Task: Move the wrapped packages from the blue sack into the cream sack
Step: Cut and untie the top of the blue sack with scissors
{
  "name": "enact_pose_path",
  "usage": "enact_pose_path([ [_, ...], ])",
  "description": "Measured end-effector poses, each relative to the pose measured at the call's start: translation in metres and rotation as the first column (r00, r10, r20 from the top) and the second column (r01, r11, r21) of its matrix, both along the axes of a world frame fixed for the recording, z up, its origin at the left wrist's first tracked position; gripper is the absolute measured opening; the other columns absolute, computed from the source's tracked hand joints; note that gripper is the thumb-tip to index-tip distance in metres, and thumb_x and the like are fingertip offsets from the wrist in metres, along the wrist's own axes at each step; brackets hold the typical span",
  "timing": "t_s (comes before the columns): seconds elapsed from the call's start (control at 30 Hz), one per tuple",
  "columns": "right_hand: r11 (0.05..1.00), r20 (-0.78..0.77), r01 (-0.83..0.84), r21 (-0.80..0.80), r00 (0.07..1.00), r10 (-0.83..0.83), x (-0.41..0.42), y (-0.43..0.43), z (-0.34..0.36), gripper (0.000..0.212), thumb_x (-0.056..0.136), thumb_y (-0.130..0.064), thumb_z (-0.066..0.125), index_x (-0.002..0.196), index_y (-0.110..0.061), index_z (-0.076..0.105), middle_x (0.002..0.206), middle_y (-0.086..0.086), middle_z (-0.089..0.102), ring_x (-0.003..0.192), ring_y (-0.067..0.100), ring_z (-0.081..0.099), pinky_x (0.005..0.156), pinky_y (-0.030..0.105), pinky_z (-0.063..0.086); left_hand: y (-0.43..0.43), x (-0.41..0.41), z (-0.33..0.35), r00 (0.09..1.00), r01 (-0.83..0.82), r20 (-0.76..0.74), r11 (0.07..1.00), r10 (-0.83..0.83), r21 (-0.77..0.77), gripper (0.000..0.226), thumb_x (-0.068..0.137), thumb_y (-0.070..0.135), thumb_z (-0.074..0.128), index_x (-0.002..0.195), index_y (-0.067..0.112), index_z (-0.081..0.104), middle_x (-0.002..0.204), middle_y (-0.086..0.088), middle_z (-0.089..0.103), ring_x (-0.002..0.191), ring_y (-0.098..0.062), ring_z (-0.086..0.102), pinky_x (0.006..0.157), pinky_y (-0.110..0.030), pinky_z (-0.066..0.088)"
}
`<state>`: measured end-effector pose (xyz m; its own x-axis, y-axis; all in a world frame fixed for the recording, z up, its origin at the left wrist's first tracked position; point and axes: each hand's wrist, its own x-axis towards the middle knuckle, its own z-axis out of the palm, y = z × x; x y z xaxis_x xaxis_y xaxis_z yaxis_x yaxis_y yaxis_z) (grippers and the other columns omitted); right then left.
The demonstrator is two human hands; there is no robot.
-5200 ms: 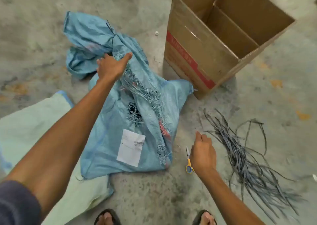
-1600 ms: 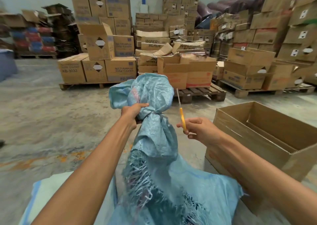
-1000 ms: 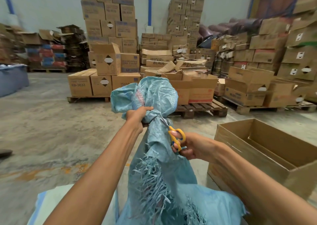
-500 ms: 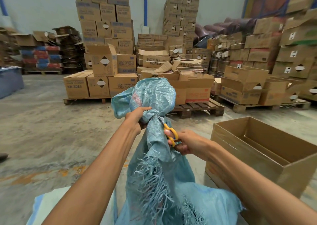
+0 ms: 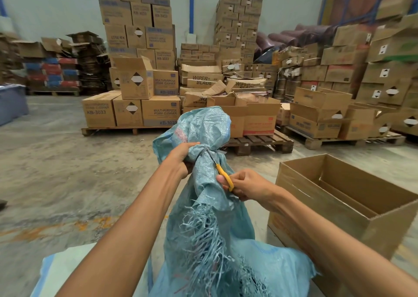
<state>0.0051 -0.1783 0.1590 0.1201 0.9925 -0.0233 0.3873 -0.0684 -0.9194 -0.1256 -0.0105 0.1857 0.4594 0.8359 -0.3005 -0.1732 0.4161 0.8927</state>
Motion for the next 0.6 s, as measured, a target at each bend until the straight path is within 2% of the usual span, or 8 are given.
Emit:
enact_pose_path([
  [0.23,1.000,-0.019,0.016,0.017,1.000,-0.016,0.000,0.001,0.003,0.056,0.073,-0.061,0.076,0.089,-0.008,0.066,0.053,-0.005,0.034,0.049,0.009,0.027,0.054,0.027,0.021,0.001,-0.001,-0.003,1.000,-0.028,0.014,0.999,0.028,-0.016,0.010,0.086,0.014,0.072,0.088,0.005,0.067,0.074,-0.011,0.069,0.067,-0.023,0.066,0.067,-0.036,0.058],
  [0.3,0.999,-0.013,0.027,0.028,1.000,-0.027,0.000,0.001,0.003,0.056,0.072,-0.062,0.076,0.087,-0.009,0.065,0.053,-0.004,0.032,0.049,0.010,0.026,0.053,0.027,0.020,0.003,0.000,-0.005,0.999,-0.023,0.030,1.000,0.023,-0.016,0.011,0.087,0.014,0.071,0.094,0.006,0.067,0.082,-0.012,0.069,0.071,-0.024,0.066,0.074,-0.039,0.058],
  [0.4,0.997,0.016,0.064,0.038,0.998,-0.065,0.000,-0.002,0.004,0.047,0.074,-0.059,0.078,0.069,-0.014,0.063,0.054,-0.005,0.035,0.049,0.008,0.028,0.052,0.023,0.020,0.006,0.004,-0.003,0.997,-0.051,0.055,0.999,0.051,-0.015,0.010,0.090,0.014,0.068,0.096,0.007,0.065,0.087,-0.013,0.068,0.072,-0.024,0.065,0.073,-0.038,0.057],
  [0.47,0.991,0.061,0.118,0.059,0.991,-0.121,0.002,-0.006,0.008,0.040,0.078,-0.052,0.079,0.062,-0.016,0.068,0.051,-0.008,0.039,0.047,0.004,0.031,0.048,0.017,0.024,0.014,0.007,-0.003,0.992,-0.102,0.075,0.995,0.102,-0.016,0.023,0.086,0.016,0.073,0.104,0.006,0.064,0.094,-0.013,0.070,0.074,-0.024,0.068,0.068,-0.039,0.060],
  [0.53,0.980,0.080,0.177,0.087,0.980,-0.184,0.007,-0.013,0.012,0.045,0.077,-0.049,0.081,0.076,-0.004,0.076,0.052,-0.005,0.039,0.048,0.008,0.028,0.048,0.018,0.023,0.023,0.012,-0.007,0.976,-0.202,0.082,0.979,0.202,-0.005,0.050,0.074,0.019,0.083,0.117,0.005,0.062,0.101,-0.013,0.073,0.078,-0.026,0.072,0.055,-0.039,0.060],
  [0.6,0.964,0.067,0.244,0.104,0.966,-0.251,0.014,-0.024,0.015,0.049,0.081,-0.039,0.082,0.088,0.009,0.073,0.053,-0.008,0.049,0.046,0.009,0.028,0.046,0.021,0.025,0.027,0.021,-0.014,0.963,-0.259,0.082,0.966,0.257,0.015,0.060,0.066,0.020,0.088,0.118,0.006,0.063,0.100,-0.012,0.073,0.079,-0.027,0.073,0.054,-0.039,0.060],
])
